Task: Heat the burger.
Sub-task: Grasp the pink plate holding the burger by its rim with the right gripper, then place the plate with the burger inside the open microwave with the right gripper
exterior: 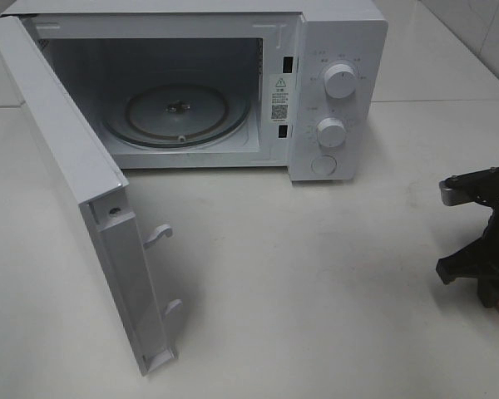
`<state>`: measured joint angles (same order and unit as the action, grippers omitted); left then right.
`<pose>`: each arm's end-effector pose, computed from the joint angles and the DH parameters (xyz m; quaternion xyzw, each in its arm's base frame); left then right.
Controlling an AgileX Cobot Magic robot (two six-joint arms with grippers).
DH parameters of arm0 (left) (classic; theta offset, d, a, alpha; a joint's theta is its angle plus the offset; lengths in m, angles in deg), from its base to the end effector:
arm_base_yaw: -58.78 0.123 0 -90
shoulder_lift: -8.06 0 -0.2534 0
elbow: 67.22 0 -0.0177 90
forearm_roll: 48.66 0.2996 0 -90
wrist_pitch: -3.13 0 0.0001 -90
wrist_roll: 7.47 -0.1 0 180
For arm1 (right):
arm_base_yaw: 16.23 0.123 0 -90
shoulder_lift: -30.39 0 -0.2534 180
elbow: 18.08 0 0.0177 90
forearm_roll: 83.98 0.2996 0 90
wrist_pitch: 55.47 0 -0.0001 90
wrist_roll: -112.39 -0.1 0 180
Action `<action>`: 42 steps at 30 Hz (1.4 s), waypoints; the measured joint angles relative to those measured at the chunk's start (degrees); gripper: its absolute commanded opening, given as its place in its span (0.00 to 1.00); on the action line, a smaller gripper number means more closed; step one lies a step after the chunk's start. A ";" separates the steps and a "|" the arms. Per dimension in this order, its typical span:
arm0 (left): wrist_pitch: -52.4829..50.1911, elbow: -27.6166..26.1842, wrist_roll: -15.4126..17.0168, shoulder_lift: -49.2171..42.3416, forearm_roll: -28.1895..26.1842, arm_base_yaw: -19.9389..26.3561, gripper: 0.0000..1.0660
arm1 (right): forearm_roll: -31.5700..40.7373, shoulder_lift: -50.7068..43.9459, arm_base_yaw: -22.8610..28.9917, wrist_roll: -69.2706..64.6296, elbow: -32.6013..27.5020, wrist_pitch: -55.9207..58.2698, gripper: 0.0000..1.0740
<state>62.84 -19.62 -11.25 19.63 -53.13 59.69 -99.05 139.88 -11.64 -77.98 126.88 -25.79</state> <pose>0.0874 -0.0053 0.2944 0.0217 0.8602 -0.0182 0.5092 0.2843 0.0099 0.0296 -0.0604 0.9944 -0.0635 0.0588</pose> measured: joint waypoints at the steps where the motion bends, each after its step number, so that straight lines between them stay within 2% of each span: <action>1: 0.00 0.00 0.00 0.00 0.00 0.00 0.92 | 0.00 0.00 0.00 0.00 0.00 0.00 0.00; 7: 0.00 0.00 0.00 0.00 0.00 0.00 0.92 | -2.86 -2.18 0.29 -3.15 0.00 2.06 0.00; 13: 0.00 0.00 0.00 0.00 0.00 0.00 0.92 | -12.89 -3.78 4.81 -13.18 -0.06 6.65 0.00; 18: 0.00 0.00 0.00 0.00 0.00 0.00 0.92 | -16.33 -3.78 7.68 -17.76 -0.17 9.05 0.00; 31: 0.00 0.00 0.00 0.00 0.00 0.00 0.92 | -20.17 -4.35 14.15 -21.94 -0.17 12.49 0.00; 36: 0.00 0.00 0.00 0.00 0.00 0.00 0.92 | -22.69 -8.25 18.11 -22.86 -0.17 15.30 0.00; 42: 0.00 0.00 0.00 0.00 0.00 0.00 0.92 | -23.38 -10.20 20.40 -23.38 -0.17 16.96 0.00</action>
<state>62.84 -19.62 -11.25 19.63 -53.13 59.69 -122.42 129.68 8.75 -101.36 126.70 -8.83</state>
